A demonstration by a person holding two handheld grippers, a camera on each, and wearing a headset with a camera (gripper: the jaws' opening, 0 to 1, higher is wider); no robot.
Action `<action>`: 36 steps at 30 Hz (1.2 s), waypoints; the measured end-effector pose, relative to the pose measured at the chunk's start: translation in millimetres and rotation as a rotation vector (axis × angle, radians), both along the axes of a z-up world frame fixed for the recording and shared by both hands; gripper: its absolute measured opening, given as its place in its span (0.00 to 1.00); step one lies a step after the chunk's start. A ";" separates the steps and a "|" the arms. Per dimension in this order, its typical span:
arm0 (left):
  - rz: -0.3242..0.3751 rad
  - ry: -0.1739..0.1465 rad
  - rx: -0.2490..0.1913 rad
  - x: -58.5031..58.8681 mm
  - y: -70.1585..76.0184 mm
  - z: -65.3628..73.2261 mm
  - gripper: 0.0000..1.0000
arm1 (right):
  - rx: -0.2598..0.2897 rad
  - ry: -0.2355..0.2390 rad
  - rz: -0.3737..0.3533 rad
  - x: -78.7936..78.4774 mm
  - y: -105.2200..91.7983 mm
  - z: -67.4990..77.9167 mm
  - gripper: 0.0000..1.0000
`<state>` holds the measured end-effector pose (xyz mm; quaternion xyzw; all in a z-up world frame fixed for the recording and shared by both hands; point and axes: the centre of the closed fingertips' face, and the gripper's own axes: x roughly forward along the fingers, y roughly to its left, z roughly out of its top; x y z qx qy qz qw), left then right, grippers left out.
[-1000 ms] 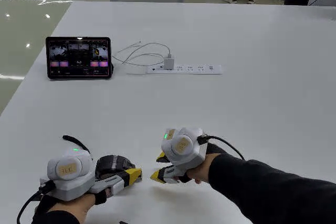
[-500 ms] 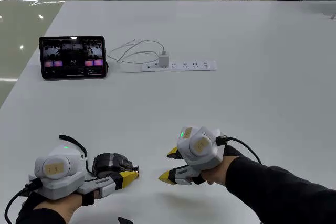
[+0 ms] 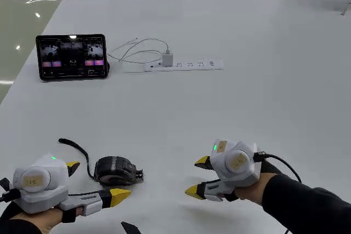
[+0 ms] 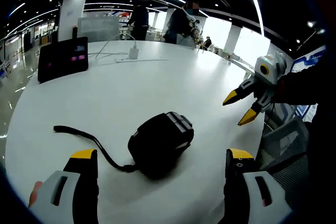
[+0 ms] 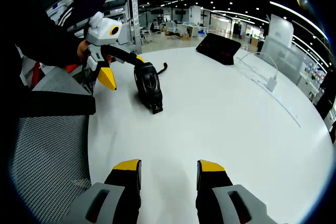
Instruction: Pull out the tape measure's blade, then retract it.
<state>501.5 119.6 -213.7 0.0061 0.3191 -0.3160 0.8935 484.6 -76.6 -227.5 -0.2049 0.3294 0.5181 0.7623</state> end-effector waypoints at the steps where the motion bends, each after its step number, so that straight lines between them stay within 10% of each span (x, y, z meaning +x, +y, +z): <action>1: -0.008 -0.007 0.017 -0.8 1.4 0.3 0.99 | 0.006 0.000 -0.006 -0.7 -2.6 1.3 0.39; 16: -0.012 0.045 0.071 -11.5 36.7 0.8 0.99 | 0.024 0.019 -0.113 -15.6 -64.4 3.2 0.53; 36: -0.043 0.035 0.133 -25.2 74.1 5.6 0.99 | 0.017 0.003 -0.221 -24.4 -143.4 5.5 0.71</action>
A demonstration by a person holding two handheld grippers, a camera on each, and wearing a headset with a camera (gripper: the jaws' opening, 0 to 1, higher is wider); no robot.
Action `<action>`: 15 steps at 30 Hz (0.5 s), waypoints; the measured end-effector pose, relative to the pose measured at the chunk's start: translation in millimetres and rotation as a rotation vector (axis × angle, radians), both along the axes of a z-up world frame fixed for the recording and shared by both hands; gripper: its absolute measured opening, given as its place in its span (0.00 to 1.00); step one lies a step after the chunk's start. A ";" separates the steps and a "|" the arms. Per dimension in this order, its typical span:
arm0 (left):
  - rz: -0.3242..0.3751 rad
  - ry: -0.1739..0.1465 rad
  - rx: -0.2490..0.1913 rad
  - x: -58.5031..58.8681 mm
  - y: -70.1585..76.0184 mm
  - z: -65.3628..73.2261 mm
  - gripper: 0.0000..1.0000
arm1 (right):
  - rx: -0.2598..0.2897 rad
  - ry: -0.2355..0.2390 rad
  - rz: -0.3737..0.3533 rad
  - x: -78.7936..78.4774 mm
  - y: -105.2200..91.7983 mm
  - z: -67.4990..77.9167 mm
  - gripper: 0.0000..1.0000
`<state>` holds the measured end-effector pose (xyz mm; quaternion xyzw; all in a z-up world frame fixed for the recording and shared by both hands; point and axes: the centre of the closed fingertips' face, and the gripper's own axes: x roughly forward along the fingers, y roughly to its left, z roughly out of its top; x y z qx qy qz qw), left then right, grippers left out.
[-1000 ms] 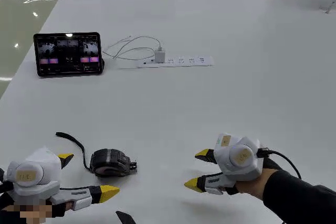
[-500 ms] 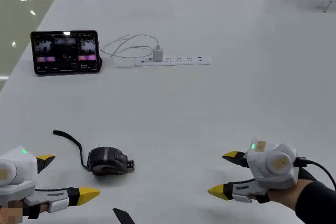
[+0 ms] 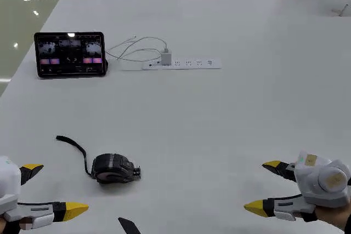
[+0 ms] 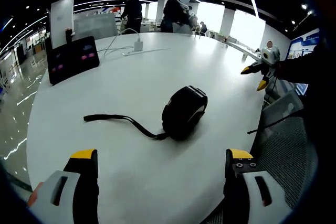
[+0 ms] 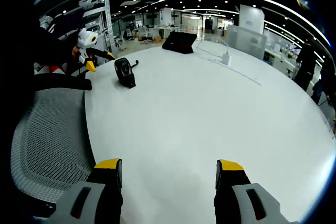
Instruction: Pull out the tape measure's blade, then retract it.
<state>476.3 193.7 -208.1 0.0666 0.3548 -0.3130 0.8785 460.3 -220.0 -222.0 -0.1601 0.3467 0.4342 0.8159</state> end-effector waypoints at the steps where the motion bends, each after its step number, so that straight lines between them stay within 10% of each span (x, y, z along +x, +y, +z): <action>1: 0.000 0.000 0.003 -0.2 1.5 0.4 0.98 | -0.003 -0.002 -0.001 -0.8 -1.3 0.6 0.72; 15: -0.025 0.008 0.001 -3.2 6.6 9.6 0.99 | 0.013 0.009 -0.042 2.4 -22.8 6.2 0.95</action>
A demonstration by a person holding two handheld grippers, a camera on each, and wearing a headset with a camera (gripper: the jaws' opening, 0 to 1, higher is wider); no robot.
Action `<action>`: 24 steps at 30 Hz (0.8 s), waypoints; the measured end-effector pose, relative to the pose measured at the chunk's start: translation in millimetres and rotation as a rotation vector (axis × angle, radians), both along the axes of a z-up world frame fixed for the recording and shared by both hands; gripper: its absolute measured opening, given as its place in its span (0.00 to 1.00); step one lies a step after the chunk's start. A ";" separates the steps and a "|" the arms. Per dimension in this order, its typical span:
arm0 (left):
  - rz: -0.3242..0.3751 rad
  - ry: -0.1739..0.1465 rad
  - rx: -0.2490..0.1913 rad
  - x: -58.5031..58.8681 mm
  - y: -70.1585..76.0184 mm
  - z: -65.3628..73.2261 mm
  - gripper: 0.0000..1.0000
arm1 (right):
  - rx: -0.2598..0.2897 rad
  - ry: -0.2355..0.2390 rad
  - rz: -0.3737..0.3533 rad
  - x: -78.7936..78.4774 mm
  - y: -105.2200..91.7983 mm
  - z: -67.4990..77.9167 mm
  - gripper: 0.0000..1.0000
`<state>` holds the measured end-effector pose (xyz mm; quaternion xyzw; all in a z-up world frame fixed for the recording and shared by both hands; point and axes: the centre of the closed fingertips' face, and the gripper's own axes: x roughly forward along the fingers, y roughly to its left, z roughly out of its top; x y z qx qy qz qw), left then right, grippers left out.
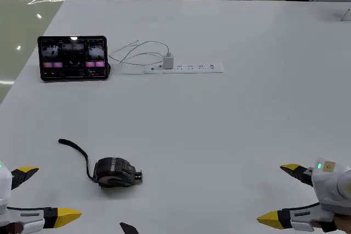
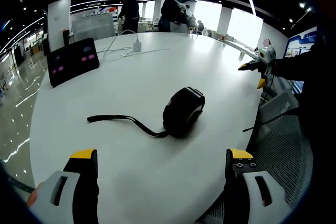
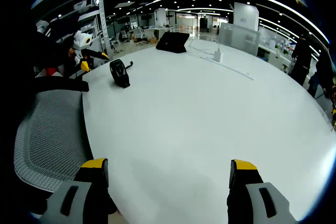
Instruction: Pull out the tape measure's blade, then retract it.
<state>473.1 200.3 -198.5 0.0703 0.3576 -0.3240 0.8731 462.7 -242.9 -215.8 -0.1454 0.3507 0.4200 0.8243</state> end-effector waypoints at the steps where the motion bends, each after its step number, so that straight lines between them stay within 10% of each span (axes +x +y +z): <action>1: 0.001 0.000 -0.002 -0.3 0.4 0.2 0.99 | 0.001 -0.001 0.000 0.4 -1.8 1.3 0.95; 24: -0.007 0.025 -0.007 -2.4 1.5 -2.5 0.99 | -0.009 0.016 0.015 -5.5 -11.4 3.2 0.99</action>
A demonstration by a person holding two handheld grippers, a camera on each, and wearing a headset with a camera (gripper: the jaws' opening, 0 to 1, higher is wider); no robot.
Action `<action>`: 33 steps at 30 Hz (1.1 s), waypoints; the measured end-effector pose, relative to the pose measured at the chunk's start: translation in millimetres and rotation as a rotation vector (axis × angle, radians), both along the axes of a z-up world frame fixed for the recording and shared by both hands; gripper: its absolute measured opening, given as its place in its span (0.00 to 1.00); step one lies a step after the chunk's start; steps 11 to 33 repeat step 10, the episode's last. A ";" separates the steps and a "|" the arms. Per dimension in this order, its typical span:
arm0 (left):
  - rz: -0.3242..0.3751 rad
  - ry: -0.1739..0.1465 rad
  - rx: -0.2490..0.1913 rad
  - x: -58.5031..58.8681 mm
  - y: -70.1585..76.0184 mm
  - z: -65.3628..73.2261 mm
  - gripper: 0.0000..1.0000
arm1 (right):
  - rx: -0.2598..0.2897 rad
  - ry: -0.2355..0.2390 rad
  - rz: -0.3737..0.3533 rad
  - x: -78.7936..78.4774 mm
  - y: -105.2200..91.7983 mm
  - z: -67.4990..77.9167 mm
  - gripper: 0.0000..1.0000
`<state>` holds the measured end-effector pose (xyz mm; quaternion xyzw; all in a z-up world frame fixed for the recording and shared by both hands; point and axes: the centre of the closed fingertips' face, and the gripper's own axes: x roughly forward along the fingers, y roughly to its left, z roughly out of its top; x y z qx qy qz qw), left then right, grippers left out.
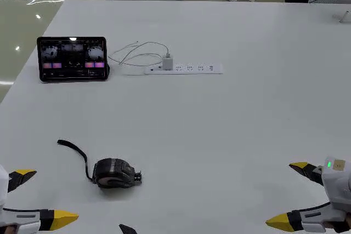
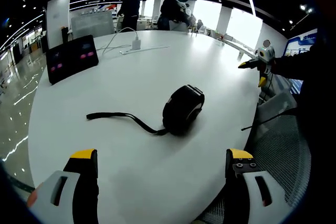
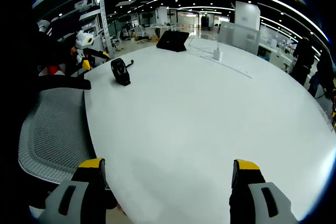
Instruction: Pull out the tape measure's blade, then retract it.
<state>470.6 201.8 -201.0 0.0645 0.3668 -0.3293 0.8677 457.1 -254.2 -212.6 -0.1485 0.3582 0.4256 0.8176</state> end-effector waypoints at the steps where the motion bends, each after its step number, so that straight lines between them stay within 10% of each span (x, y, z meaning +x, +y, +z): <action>1: 0.003 -0.002 -0.001 0.4 0.2 0.4 0.99 | -0.001 -0.001 0.000 0.0 -0.3 0.0 0.99; 33: 0.006 -0.009 0.000 0.5 0.1 3.8 0.99 | 0.000 0.004 0.002 1.7 -1.5 -2.0 0.99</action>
